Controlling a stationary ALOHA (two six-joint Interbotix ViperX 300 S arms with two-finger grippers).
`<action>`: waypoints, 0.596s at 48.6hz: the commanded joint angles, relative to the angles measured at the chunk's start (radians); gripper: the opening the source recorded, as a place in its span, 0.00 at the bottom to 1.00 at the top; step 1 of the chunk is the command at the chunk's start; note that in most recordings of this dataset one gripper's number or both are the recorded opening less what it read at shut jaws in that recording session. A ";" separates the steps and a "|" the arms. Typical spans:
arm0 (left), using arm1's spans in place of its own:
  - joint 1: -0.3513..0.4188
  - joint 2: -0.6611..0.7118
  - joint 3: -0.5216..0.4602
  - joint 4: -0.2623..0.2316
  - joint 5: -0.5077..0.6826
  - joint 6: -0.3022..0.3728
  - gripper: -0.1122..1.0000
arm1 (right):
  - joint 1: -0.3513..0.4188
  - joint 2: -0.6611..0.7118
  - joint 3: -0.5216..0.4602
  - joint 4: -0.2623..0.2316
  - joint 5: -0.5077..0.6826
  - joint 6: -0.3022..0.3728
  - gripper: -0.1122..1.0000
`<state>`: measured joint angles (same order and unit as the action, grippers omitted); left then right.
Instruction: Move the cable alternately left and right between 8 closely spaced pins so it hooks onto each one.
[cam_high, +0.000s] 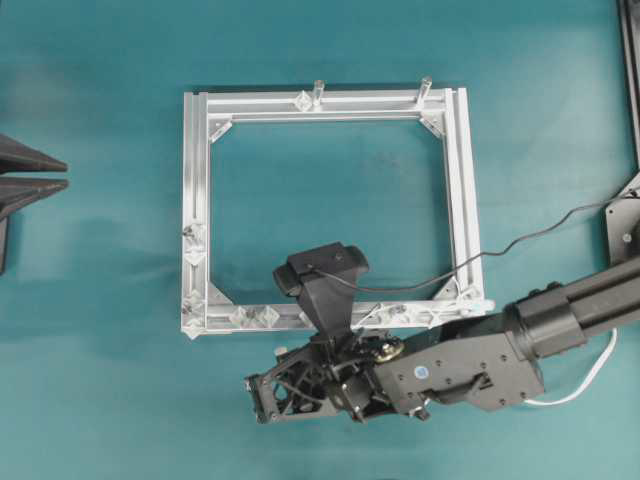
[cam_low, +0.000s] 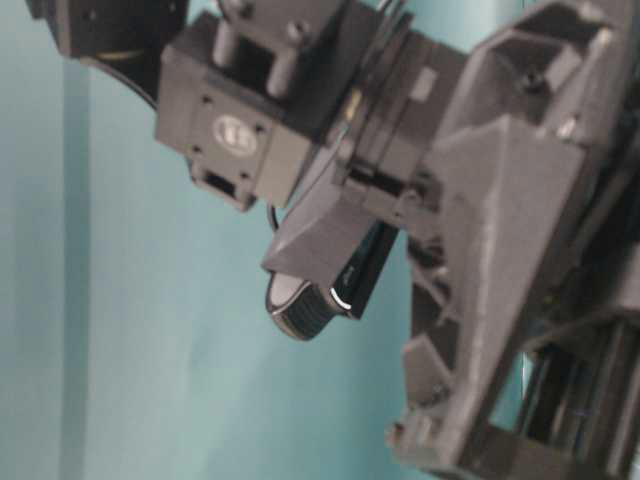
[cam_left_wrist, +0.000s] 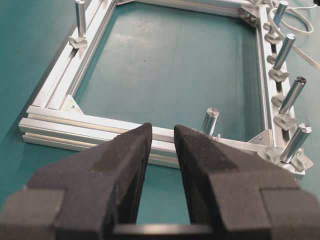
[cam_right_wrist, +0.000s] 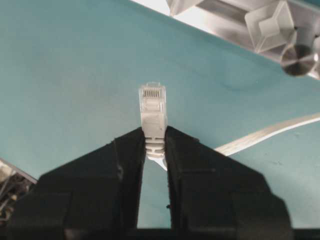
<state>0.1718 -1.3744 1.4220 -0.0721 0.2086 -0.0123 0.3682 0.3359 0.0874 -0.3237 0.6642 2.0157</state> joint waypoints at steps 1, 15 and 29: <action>0.002 0.014 -0.009 0.003 -0.009 -0.008 0.38 | 0.000 -0.020 -0.023 -0.002 -0.002 -0.003 0.24; 0.003 0.014 -0.012 0.003 -0.006 -0.008 0.38 | -0.025 -0.020 -0.023 -0.008 0.026 -0.003 0.24; 0.002 0.012 -0.011 0.002 -0.006 -0.008 0.38 | -0.057 -0.020 -0.023 -0.020 0.034 -0.003 0.24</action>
<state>0.1703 -1.3760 1.4235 -0.0721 0.2071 -0.0107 0.3237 0.3375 0.0874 -0.3359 0.6949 2.0141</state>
